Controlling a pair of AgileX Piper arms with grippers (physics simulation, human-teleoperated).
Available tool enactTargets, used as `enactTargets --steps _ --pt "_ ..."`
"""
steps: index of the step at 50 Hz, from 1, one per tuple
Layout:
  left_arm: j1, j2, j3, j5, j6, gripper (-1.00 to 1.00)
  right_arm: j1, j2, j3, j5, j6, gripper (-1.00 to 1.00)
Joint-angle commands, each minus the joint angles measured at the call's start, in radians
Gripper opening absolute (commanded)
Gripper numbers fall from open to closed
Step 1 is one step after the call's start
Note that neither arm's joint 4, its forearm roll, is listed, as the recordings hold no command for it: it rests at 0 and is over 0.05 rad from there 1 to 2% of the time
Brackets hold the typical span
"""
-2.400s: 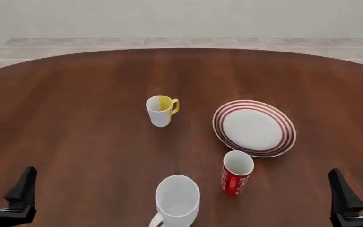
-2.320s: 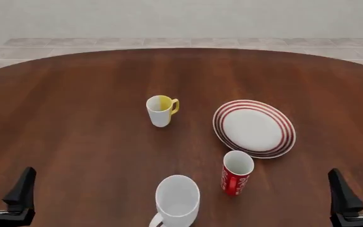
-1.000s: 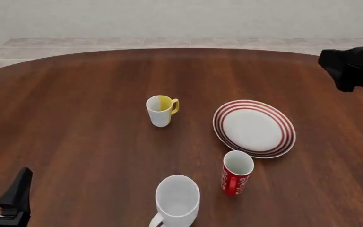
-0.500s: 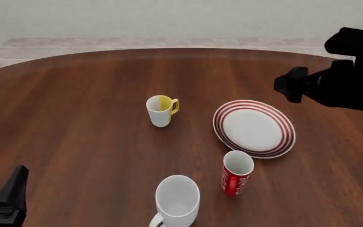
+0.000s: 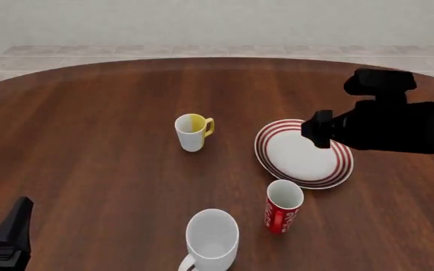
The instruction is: Pick up the red mug and put it on the plate
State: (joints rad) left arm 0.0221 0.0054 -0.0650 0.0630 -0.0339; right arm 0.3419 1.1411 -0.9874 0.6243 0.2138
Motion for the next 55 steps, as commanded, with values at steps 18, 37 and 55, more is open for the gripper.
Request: enactTargets --steps 18,37,55 --pt "0.004 -0.001 -0.011 0.007 -0.003 1.0 0.051 0.052 0.08 -0.047 0.052 1.0" --pt "0.004 -0.001 -0.025 0.021 -0.006 1.0 0.122 0.014 0.18 -0.061 0.118 1.0" --pt "0.002 -0.002 -0.031 0.025 -0.006 1.0 0.126 -0.01 0.241 -0.081 0.153 1.0"
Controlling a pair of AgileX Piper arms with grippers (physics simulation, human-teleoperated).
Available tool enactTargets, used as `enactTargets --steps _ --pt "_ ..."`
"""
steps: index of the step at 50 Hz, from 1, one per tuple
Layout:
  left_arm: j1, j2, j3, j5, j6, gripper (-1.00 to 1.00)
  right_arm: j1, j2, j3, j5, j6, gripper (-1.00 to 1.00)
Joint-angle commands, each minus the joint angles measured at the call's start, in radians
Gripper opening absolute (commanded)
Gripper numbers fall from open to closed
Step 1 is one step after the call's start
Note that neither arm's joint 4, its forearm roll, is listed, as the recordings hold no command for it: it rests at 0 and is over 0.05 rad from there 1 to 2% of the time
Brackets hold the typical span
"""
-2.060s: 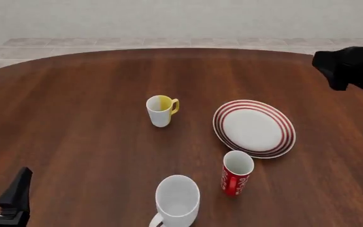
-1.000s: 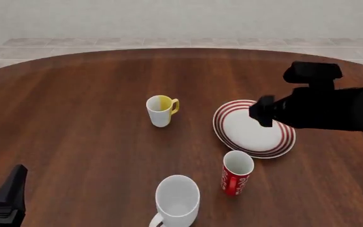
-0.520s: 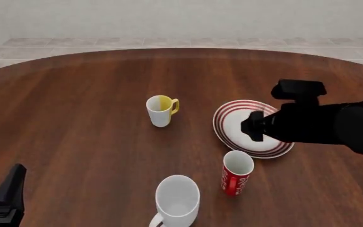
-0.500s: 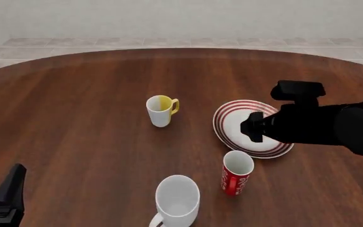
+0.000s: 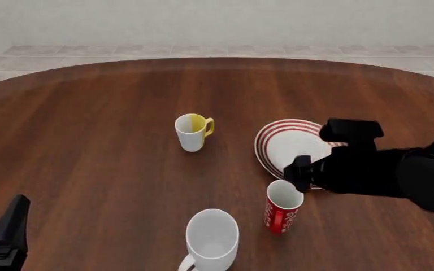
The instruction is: Pick up the red mug and put it on the plate
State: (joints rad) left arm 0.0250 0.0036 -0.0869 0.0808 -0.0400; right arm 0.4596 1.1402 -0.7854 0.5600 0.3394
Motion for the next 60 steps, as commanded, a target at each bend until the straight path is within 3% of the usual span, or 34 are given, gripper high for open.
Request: enactTargets --steps 1,36,60 --pt "-0.001 0.0 -0.006 0.005 0.001 1.0 0.001 -0.012 0.045 -0.016 0.025 1.0" --pt "0.001 -0.002 -0.003 0.002 -0.008 1.0 0.054 0.018 0.145 -0.106 0.13 1.0" --pt "-0.001 -0.002 0.003 -0.006 -0.01 1.0 0.088 0.035 0.22 -0.184 0.243 1.0"
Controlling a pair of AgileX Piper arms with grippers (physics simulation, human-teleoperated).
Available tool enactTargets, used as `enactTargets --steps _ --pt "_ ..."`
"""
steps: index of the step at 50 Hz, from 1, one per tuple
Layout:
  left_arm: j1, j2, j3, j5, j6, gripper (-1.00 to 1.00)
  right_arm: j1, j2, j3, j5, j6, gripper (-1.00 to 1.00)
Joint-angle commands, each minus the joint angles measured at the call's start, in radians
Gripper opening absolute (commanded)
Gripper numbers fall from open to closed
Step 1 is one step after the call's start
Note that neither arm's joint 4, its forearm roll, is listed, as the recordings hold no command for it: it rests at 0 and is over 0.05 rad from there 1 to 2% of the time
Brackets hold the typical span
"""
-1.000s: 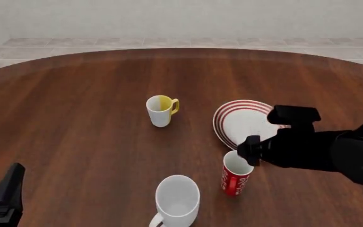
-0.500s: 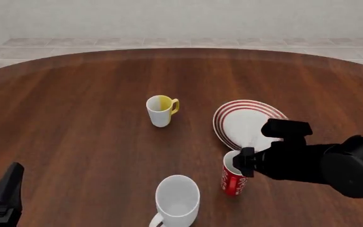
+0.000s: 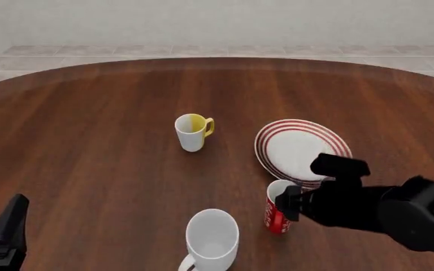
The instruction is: Pick up the red mug and put it on the plate
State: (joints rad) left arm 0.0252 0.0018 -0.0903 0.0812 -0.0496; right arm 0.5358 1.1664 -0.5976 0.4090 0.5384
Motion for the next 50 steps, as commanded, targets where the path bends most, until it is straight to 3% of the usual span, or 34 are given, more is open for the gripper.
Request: enactTargets --steps 1,18,28,42,50 --pt "-0.002 0.0 -0.001 0.001 0.0 1.0 0.02 0.01 0.036 -0.038 0.05 1.0" --pt "-0.005 0.0 0.004 -0.004 -0.003 1.0 0.007 0.015 0.106 -0.116 0.135 1.0" --pt "-0.005 -0.001 -0.002 0.002 -0.008 1.0 0.063 0.032 0.132 -0.169 0.207 1.0" --pt "-0.002 -0.001 -0.002 0.001 -0.016 1.0 0.115 0.074 0.142 -0.219 0.254 1.0" --pt "-0.004 -0.001 -0.005 0.002 -0.014 1.0 0.105 0.077 0.151 -0.244 0.264 1.0"
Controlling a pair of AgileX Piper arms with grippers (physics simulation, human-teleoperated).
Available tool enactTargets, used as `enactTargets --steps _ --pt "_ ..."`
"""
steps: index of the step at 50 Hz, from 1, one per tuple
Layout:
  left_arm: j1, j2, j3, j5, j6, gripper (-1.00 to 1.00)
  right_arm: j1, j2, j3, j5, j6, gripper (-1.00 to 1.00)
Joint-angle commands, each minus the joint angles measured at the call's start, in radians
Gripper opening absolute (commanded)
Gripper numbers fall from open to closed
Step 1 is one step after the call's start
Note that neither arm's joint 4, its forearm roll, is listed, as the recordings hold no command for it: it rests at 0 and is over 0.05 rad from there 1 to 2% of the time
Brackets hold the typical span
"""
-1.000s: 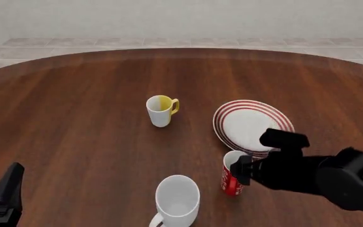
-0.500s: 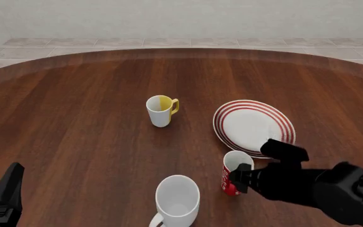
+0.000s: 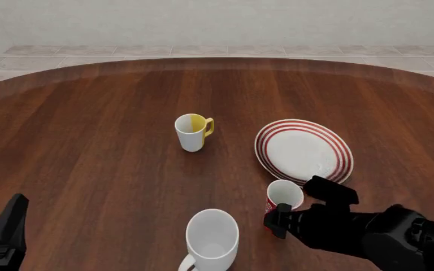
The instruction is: Pick up the red mug and put it on the plate
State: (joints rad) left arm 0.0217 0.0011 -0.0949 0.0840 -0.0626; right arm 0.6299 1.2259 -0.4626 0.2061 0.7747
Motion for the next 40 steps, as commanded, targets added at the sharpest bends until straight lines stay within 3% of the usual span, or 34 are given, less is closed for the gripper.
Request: enactTargets --steps 1,23,39,40 --pt "0.0 0.0 -0.005 0.005 -0.002 1.0 0.012 0.018 0.018 -0.045 0.031 1.0" --pt "0.002 0.0 -0.005 0.002 -0.002 1.0 0.031 0.054 0.042 -0.092 0.055 1.0" --pt "0.005 0.0 -0.004 0.003 -0.006 1.0 0.024 0.068 0.025 -0.088 0.039 1.0" --pt "0.006 0.0 -0.005 0.004 -0.006 1.0 0.019 0.07 0.023 -0.085 0.033 -1.0"
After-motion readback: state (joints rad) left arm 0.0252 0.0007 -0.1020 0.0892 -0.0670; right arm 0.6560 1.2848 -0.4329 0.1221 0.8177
